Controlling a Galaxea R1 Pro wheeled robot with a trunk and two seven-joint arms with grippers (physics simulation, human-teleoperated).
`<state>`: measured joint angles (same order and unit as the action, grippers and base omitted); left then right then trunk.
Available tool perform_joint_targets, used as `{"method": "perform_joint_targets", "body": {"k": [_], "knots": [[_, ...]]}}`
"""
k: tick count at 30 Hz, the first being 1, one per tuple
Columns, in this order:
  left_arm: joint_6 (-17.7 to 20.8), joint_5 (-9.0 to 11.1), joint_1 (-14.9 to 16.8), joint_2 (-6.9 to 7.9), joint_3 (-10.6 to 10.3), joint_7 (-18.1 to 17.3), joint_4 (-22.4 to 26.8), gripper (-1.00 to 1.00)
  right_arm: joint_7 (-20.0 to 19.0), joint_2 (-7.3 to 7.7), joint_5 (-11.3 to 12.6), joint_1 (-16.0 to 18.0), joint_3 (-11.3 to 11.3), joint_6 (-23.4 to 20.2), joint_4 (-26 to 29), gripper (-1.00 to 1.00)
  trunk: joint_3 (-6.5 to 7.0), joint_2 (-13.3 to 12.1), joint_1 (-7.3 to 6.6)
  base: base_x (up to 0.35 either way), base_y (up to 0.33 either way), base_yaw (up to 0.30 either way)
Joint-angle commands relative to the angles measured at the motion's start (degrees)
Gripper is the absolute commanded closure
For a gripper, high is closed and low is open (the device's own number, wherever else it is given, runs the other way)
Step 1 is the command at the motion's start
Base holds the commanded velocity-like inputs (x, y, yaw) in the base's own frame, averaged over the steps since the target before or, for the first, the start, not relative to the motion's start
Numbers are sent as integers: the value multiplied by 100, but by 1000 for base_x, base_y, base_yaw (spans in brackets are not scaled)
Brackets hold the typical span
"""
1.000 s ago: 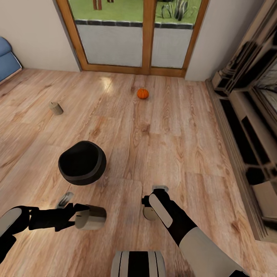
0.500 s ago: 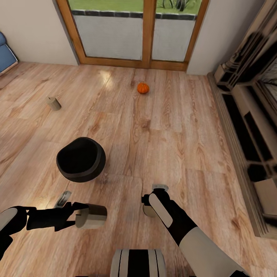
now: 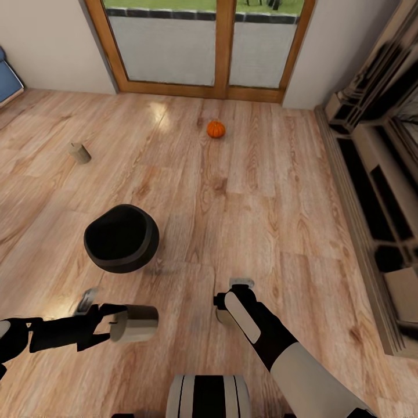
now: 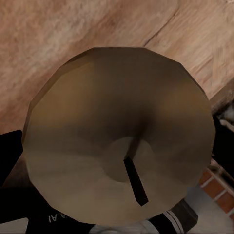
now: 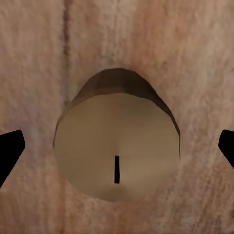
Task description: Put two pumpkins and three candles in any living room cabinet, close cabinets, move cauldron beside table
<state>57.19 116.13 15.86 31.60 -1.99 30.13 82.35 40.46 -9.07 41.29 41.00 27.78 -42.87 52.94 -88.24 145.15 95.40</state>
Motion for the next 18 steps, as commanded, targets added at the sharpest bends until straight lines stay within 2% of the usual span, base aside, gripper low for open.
{"method": "perform_joint_targets", "body": {"k": [1, 5, 13, 16, 18], "knots": [[0, 111, -50, 4, 69, -19, 5, 100, 58, 2, 55, 5, 15, -4, 5, -100, -26, 3, 1, 0, 0, 0], [2, 190, -150, 4, 240, -155, 8, 100, 58, 2, 54, 5, 16, -2, 6, -100, -115, 9, 12, 0, 0, 0], [9, 238, -254, 4, 437, -204, 69, 100, 58, 2, 54, 5, 14, -2, 6, -100, -115, 9, 12, 0, 0, 0], [11, 249, -390, 3, 709, -278, 103, 100, 58, 9, 54, 5, 9, -2, 6, -100, -115, 9, 12, 0, 0, 0], [11, 247, -436, 3, 782, -415, 108, 100, 58, 10, 54, 5, 12, -2, 6, -100, -115, 9, 12, 0, 0, 0]]}}
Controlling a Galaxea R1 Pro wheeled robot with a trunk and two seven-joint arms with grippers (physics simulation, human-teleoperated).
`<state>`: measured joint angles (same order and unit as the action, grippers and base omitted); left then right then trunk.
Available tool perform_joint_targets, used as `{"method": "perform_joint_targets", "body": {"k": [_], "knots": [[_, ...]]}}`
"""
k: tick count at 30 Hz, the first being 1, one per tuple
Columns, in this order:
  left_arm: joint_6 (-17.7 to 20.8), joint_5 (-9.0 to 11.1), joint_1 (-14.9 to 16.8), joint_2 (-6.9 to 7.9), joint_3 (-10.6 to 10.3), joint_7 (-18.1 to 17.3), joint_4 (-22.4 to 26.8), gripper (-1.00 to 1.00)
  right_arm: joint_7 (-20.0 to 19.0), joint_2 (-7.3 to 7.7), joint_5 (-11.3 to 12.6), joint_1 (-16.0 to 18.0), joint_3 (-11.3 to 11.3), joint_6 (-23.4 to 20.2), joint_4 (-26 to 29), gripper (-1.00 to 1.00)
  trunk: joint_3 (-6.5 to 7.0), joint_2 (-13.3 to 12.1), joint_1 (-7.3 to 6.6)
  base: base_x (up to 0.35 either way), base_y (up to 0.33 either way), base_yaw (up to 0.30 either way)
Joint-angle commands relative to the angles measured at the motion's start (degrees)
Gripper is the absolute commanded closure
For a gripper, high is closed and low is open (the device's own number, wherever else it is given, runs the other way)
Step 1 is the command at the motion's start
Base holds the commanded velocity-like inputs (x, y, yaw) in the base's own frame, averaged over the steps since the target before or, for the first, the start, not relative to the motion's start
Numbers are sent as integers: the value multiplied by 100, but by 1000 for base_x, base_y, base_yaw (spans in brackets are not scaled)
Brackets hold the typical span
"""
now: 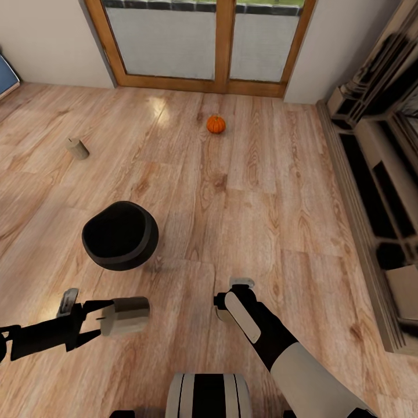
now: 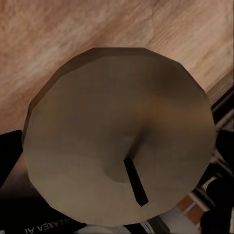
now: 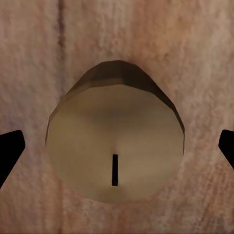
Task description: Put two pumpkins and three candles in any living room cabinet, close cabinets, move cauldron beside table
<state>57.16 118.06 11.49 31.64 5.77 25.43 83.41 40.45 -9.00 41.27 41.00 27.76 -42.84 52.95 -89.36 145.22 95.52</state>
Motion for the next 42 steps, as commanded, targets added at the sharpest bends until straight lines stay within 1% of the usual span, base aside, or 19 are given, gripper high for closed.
{"method": "perform_joint_targets", "body": {"k": [1, 3, 10, 15, 17, 20, 23, 39, 42], "knots": [[14, 52, -11, 0, 21, 9, 4, 100, 59, 3, 57, 4, 15, -5, 5, -100, -4, 1, -1, 0, 0, 0], [14, 44, -52, 0, 72, -160, 8, 100, 59, -1, 57, 4, 14, -5, 5, -100, -4, 1, -1, 0, 0, 0], [14, 42, -73, 0, 90, -220, 9, 100, 59, 3, 57, 4, 16, -5, 5, -100, -4, 1, -1, 0, 0, 0], [14, 48, -75, 0, 94, -246, 9, 100, 59, 3, 57, 4, 14, -5, 5, -100, -114, 8, 12, 0, 0, 0], [14, 48, -81, 0, 97, -374, 9, 100, 59, 3, 58, 4, 16, -5, 5, -100, -159, 11, 17, 0, 0, 0], [14, 30, -173, 0, 111, -670, 10, 100, 59, 3, 57, 4, 13, -5, 5, -100, -159, 11, 17, 0, 0, 0], [14, 19, -243, 0, 142, -800, 9, 100, 55, 3, 60, 4, 13, -5, 5, -100, -159, 11, 17, 0, 0, 0], [14, 13, -278, 0, 161, -847, 9, 100, -193, 11, 57, 4, 19, -5, -2, -100, -159, 11, 17, 0, 0, 0], [14, 5, -279, 0, 161, -846, 9, 100, -223, 12, 57, 4, 18, -5, -3, -100, -225, 15, 25, 0, 0, 0]]}}
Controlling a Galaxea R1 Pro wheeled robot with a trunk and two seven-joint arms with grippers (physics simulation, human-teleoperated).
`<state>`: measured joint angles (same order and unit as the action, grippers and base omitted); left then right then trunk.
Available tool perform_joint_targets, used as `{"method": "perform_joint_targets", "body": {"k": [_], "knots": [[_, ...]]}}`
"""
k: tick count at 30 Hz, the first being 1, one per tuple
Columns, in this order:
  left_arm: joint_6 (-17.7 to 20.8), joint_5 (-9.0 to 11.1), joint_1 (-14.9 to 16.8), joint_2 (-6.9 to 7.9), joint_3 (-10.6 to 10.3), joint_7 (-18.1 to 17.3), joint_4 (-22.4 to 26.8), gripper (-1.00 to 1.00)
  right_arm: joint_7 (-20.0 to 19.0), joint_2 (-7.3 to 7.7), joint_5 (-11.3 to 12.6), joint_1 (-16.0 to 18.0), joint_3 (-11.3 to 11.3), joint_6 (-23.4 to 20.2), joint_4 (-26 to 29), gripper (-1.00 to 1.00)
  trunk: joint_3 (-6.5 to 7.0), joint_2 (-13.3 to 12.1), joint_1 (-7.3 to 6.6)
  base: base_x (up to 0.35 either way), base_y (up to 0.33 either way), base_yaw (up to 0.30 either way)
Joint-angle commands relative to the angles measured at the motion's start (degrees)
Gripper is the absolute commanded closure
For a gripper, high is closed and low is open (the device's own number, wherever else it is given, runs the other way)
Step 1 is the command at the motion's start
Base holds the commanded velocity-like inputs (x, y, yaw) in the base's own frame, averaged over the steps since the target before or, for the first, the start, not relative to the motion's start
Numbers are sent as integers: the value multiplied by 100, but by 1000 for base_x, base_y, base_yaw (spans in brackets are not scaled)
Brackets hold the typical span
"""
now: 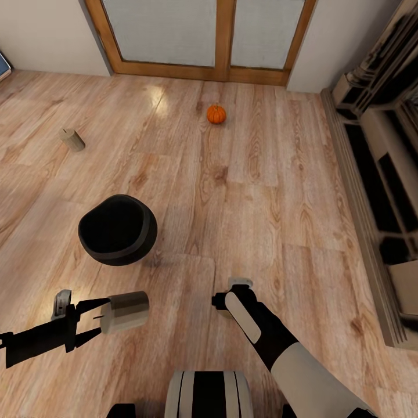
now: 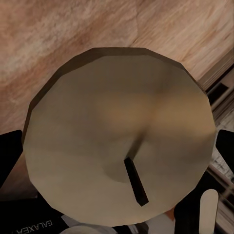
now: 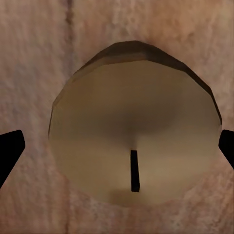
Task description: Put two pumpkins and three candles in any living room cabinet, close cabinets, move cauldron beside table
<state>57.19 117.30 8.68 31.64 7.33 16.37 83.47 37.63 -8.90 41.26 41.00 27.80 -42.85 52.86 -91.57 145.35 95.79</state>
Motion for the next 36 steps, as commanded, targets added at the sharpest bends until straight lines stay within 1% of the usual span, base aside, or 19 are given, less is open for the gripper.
{"method": "perform_joint_targets", "body": {"k": [1, 12, 16, 36], "knots": [[12, 78, 3, 0, 5, 59, 3, 100, 56, 4, 57, 4, 14, -4, 7, -100, -4, 2, -1, 0, 0, 0], [12, 74, 3, 0, 5, 59, 11, 100, 51, 11, 57, 4, 12, -4, 9, -100, -4, 2, -1, 0, 0, 0], [12, 74, 3, 0, 5, 59, 11, 100, 51, 11, 57, 4, 12, -4, 6, -100, -93, 7, 9, 0, 0, 0], [12, 65, 3, 0, 5, 59, 11, 100, 60, 11, 49, 4, 6, 3, -57, -100, -93, 7, 9, 0, 0, 0]]}}
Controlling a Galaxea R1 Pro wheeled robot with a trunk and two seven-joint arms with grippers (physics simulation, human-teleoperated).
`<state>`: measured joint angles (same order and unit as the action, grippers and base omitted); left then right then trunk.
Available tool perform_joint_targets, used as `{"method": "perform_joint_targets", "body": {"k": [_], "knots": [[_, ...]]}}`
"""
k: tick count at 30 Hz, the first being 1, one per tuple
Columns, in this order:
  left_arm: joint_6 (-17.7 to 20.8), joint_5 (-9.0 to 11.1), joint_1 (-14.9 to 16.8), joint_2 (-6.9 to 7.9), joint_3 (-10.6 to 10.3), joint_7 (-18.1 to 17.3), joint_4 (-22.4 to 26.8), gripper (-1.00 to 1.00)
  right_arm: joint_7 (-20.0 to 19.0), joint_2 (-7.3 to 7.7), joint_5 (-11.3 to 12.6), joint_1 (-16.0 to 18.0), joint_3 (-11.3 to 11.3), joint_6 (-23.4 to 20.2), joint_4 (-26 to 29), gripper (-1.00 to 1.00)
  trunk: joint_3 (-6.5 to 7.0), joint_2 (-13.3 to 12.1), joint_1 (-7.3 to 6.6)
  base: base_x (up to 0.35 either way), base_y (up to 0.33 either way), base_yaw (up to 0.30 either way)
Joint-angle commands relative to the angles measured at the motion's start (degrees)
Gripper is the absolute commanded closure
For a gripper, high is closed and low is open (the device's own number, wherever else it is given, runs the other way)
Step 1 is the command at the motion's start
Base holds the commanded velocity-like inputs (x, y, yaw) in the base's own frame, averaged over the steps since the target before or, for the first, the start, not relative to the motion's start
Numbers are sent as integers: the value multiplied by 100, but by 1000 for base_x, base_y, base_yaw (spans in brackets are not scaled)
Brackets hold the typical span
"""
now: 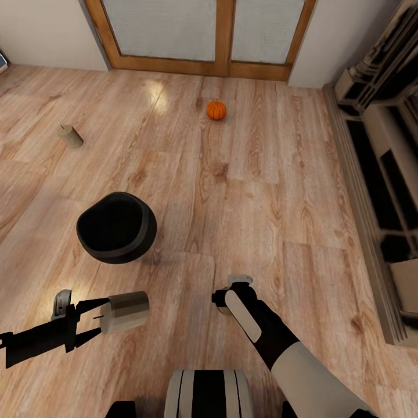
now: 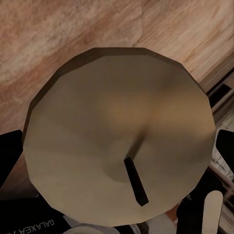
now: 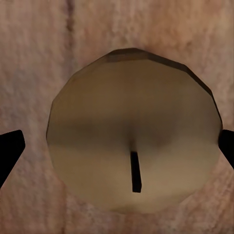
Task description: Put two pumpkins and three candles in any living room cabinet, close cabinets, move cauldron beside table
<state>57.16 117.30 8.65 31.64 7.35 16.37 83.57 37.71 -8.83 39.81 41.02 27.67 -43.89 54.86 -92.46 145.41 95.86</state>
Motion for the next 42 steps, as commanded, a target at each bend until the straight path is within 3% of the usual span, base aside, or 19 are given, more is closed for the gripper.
{"method": "perform_joint_targets", "body": {"k": [1, 9, 16, 27, 28, 42], "knots": [[14, 65, 5, 0, 3, 59, 2, 100, 55, 4, 194, 3, 19, 107, -263, -100, -4, 1, 2, 0, 0, 0], [14, 65, 5, 0, 3, 59, 2, 100, 147, -11, 185, 3, 19, 109, -290, -100, -4, 1, 2, 0, 0, 0], [14, 65, 5, 0, 3, 59, 2, 100, 207, -27, -292, 3, -13, 108, -305, -100, -4, 1, 2, 0, 0, 0], [14, 65, 5, 0, 3, 59, 2, 100, 202, -31, -376, 3, -25, 109, -309, -100, -4, 1, 2, 0, 0, 0], [14, 65, 5, 0, 3, 59, 2, 100, 202, -31, -377, 3, -25, 109, -309, 100, -4, 1, 2, 0, 0, 0], [14, 65, 5, 0, 3, 59, 2, 100, 161, -23, -363, 3, -25, 109, -309, 100, -4, 1, 2, 0, 0, 0]]}}
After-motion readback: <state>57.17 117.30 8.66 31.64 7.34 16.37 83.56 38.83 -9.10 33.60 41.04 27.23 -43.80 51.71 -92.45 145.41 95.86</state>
